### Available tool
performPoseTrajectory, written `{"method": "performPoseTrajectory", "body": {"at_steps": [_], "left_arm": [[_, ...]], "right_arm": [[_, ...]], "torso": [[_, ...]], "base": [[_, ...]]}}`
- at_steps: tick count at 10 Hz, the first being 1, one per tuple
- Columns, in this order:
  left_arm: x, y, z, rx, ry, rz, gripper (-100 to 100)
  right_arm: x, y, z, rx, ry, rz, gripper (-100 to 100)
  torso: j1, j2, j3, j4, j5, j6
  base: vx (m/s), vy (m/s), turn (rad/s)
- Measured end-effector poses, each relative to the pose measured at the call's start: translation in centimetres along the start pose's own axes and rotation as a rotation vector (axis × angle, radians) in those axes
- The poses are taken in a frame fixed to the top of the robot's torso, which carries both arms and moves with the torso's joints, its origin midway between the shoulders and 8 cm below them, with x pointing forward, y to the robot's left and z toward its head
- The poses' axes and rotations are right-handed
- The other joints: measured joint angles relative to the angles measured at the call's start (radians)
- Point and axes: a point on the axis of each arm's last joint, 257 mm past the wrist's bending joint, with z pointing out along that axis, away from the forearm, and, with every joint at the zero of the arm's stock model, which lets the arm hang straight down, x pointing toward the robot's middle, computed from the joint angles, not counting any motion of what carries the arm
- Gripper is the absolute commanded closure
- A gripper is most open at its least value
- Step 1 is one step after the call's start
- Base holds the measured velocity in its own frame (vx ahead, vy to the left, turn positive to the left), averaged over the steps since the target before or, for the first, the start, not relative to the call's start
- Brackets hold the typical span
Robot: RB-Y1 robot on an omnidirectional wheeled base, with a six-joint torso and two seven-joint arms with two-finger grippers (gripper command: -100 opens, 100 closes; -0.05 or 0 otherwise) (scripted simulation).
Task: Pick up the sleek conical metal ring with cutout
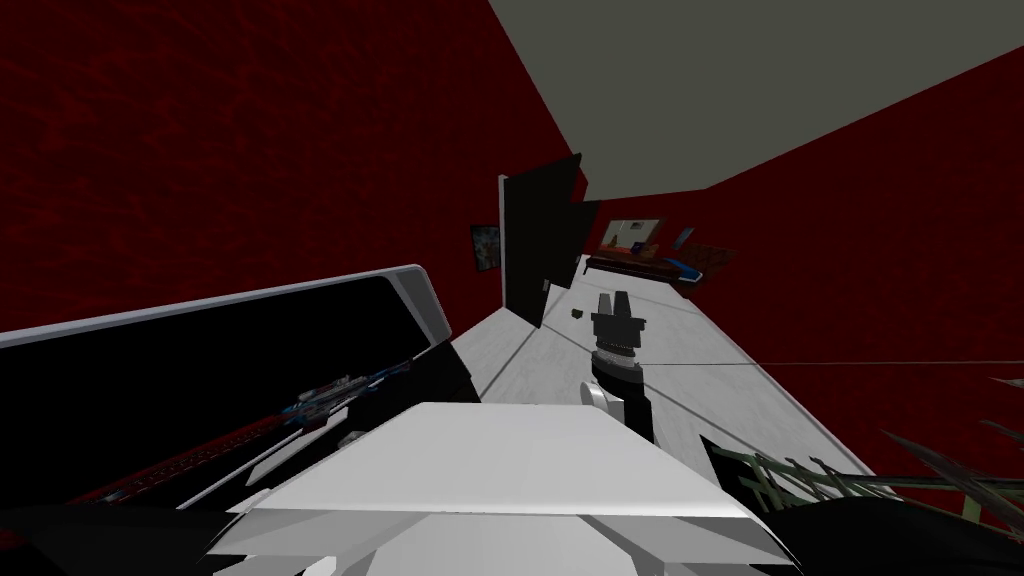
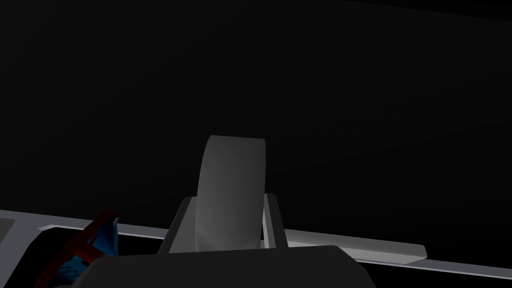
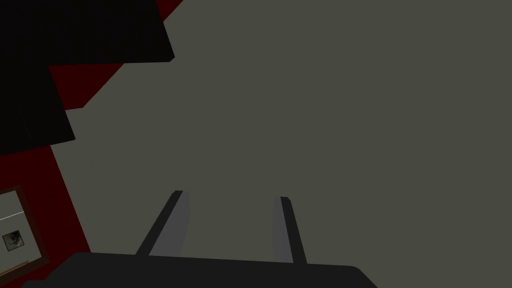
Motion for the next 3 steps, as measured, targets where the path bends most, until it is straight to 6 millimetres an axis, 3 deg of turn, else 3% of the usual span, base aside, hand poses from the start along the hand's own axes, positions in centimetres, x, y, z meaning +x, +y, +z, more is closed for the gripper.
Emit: {"method": "performPoseTrajectory", "body": {"at_steps": [2,3], "left_arm": [[-0.98,0.27,-0.62,0.007,-0.002,0.004,100],[-1.05,0.36,-0.68,0.006,-0.002,0.004,0]], "right_arm": [[0.0,0.0,0.0,0.0,0.0,0.0,0],[0.0,0.0,0.0,0.0,0.0,0.0,0]], "torso": [[-0.001,-0.001,-0.001,-0.001,-0.001,-0.001],[-0.001,-0.001,-0.001,-0.001,0.0,0.0]], "base": [[0.02,-0.023,0.068],[0.0,0.0,0.0]]}}
